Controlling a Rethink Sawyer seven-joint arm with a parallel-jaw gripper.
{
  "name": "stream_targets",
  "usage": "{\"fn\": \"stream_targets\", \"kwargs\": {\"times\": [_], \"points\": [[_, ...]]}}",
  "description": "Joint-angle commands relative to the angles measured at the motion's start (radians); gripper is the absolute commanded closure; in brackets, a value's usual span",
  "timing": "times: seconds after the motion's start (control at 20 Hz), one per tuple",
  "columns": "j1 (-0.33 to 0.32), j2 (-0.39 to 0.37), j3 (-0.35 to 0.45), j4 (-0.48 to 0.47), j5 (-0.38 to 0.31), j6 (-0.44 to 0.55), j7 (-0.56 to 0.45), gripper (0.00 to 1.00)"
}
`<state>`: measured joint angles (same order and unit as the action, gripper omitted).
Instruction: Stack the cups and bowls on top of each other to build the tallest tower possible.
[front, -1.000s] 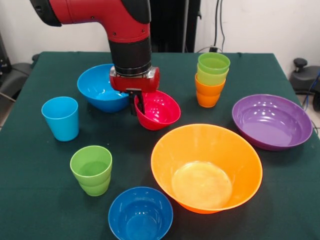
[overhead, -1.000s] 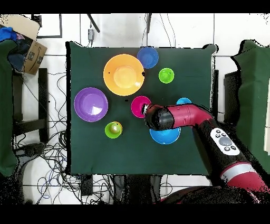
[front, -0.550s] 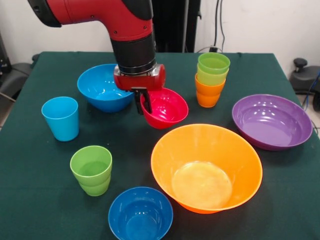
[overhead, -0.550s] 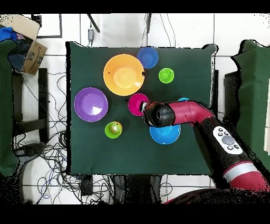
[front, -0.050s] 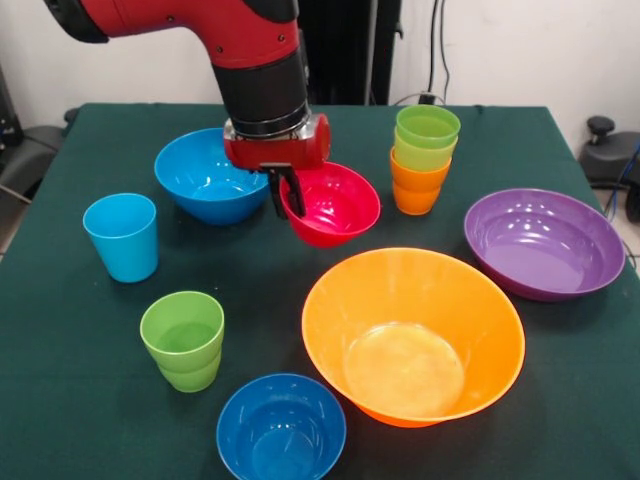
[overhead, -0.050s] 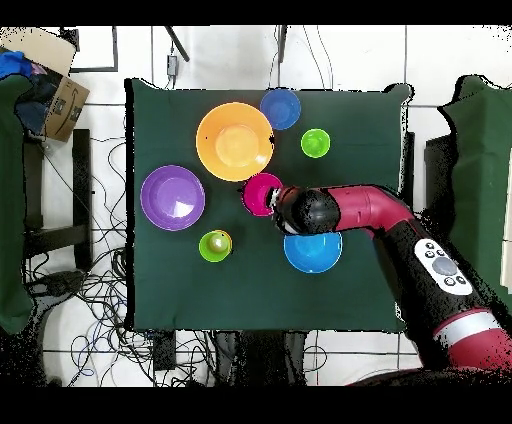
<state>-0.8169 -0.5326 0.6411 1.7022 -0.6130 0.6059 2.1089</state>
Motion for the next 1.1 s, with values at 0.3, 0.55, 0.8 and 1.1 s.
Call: {"fn": "stream_targets", "kwargs": {"times": [0.3,0.55,0.8,1.1], "points": [[-0.008,-0.064,0.113,0.102,0.080,0.171,-0.195,1.00],[-0.011,-0.086,0.136,0.137,0.111,0.178,-0.171,1.00],[-0.007,-0.113,0.143,0.176,0.132,0.166,-0.138,1.00],[-0.006,-0.146,0.146,0.206,0.150,0.162,-0.114,1.00]]}}
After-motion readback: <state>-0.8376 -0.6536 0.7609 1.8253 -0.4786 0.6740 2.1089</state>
